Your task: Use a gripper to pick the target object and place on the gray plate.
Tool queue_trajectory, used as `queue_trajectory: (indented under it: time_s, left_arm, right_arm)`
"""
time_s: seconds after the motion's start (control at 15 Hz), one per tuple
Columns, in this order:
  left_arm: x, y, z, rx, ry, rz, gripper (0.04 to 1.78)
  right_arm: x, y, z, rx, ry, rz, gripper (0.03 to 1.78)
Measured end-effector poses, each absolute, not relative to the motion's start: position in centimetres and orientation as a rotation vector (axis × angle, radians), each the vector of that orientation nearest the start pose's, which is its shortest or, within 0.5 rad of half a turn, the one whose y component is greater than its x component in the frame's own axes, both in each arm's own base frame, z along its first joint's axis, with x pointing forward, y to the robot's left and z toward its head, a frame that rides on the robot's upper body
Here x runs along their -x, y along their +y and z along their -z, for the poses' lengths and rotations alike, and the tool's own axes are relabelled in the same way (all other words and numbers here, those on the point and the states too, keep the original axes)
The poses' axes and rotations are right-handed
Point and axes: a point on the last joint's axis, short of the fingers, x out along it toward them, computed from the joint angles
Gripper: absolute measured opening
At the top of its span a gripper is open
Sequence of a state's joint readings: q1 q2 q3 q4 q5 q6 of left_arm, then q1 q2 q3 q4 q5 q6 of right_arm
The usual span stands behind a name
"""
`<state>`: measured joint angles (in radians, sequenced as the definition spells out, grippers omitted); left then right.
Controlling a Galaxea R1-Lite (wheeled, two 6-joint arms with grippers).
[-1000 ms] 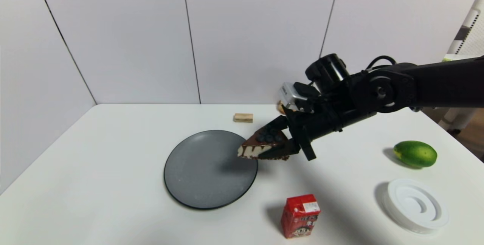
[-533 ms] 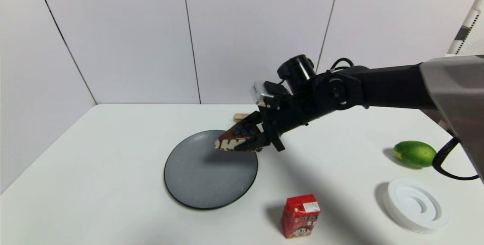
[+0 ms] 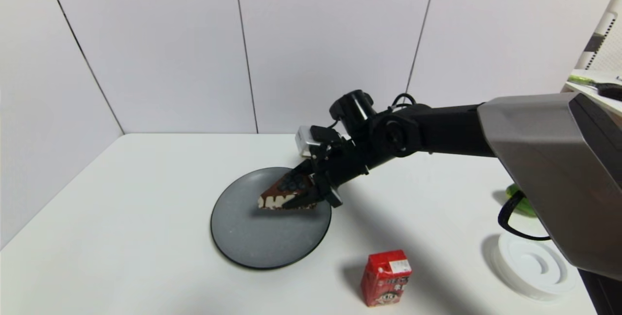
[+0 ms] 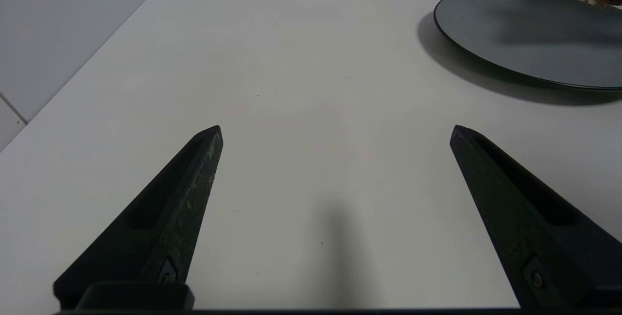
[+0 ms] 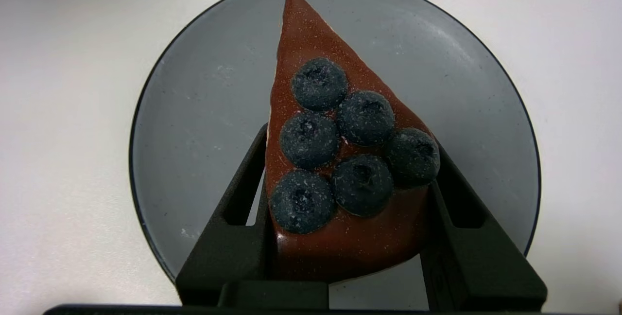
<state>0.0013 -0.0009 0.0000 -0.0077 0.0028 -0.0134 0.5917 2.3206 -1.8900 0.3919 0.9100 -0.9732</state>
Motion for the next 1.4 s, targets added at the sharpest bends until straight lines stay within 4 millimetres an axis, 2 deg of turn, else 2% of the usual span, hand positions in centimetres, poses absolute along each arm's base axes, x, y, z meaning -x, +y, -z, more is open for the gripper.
queue_trajectory:
  time_s: [0.07, 0.4, 0.73, 0.93, 1.07, 1.2, 1.4]
  left_arm:
    - [2.3, 0.0, -7.6, 0.013, -0.009, -0.004, 1.69]
    - [2.3, 0.0, -7.6, 0.013, -0.009, -0.004, 1.69]
    - [2.3, 0.0, -7.6, 0.013, -0.009, -0.004, 1.69]
    - [2.3, 0.0, -7.6, 0.013, -0.009, -0.004, 1.69]
    - [2.3, 0.0, -7.6, 0.013, -0.009, -0.004, 1.69]
    - [2.3, 0.0, -7.6, 0.013, -0.009, -0.004, 1.69]
    - [2.3, 0.0, -7.6, 0.013, -0.009, -0.004, 1.69]
  right_arm:
    - [-37.1, 27.2, -14.5, 0.592, 0.128, -1.699, 0.79]
    - [-36.8, 27.9, -13.8, 0.599, 0.144, -1.713, 1.22]
    - [-36.7, 27.8, -13.4, 0.593, 0.166, -1.718, 1.45]
    - [-36.2, 26.8, -14.9, 0.582, 0.185, -1.707, 1.53]
    - [-35.4, 24.8, -17.7, 0.567, 0.207, -1.680, 1.57]
    - [-34.0, 21.1, -21.5, 0.537, 0.243, -1.619, 1.61]
    - [-31.4, 13.3, -26.2, 0.437, 0.327, -1.438, 1.64]
